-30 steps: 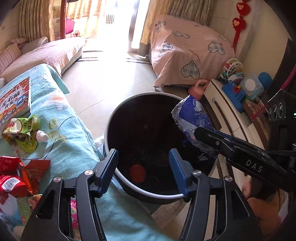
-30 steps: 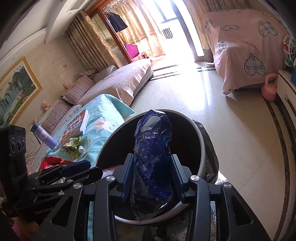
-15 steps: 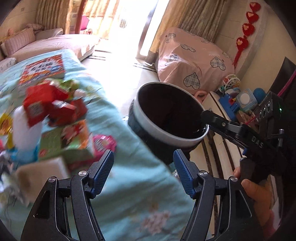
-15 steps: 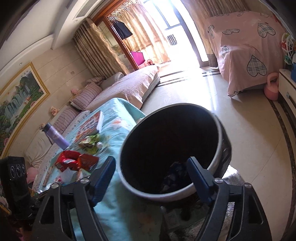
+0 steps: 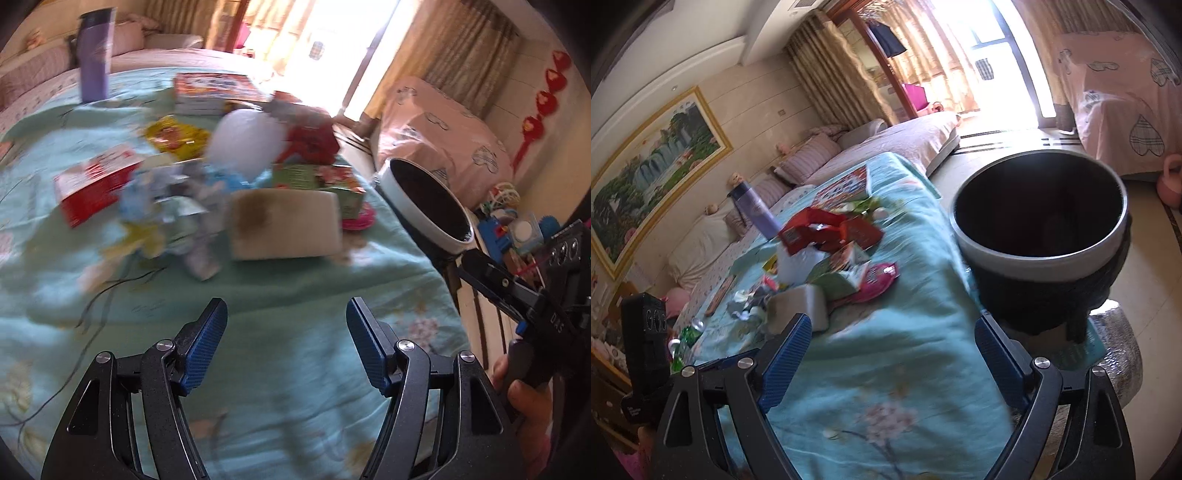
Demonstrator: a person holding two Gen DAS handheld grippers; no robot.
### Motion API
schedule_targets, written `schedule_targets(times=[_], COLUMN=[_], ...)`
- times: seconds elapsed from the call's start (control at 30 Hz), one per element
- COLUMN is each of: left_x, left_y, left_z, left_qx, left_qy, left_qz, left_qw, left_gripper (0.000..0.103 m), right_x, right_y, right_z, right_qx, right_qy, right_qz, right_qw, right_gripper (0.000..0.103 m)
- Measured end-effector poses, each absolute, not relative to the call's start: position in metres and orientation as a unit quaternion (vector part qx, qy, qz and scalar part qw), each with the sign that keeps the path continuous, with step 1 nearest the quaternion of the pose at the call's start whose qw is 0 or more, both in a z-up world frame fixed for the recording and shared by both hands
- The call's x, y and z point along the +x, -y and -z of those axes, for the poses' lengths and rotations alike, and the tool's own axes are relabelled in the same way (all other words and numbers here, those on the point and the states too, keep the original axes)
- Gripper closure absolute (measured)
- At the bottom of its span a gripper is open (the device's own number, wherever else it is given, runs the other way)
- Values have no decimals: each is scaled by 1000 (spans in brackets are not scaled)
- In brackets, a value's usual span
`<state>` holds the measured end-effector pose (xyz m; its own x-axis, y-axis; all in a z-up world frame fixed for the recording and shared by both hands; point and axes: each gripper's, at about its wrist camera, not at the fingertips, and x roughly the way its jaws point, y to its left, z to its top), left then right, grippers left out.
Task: Collect trash
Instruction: 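Grasp the crumpled tissue with the left tool while the right tool grasps the white sponge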
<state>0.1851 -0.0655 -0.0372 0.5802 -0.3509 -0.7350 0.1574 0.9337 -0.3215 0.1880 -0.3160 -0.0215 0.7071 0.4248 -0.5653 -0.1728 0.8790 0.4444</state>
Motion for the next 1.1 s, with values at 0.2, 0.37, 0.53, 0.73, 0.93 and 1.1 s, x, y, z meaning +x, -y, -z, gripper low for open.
schedule_targets(times=[0.2,0.37,0.53,0.73,0.93,1.1], left_x=[176,177,183,191,207,229], left_y=[32,10,4,-1,-6,-9], left_z=[37,38,35,30,24,34], left_qx=[-128,-134,-134,-129,-109,-97], left_qy=[-424,-418,-415,-407,-397,-400], left_qz=[110,97,92,82,70,65], left_qw=[890,893,895,901,909,909], left_gripper=[35,35,35,35,34,36], right_x=[188,191,197,211,229,245], right_y=[282,259,247,235,224,215], right_z=[28,30,29,31,38,45], right_qx=[175,160,151,153,160,167], right_qy=[-363,-370,-372,-379,-390,-398], right_qz=[-190,-207,-217,-226,-233,-239], right_qw=[895,891,890,884,876,870], right_gripper=[12,12,13,23,29,34])
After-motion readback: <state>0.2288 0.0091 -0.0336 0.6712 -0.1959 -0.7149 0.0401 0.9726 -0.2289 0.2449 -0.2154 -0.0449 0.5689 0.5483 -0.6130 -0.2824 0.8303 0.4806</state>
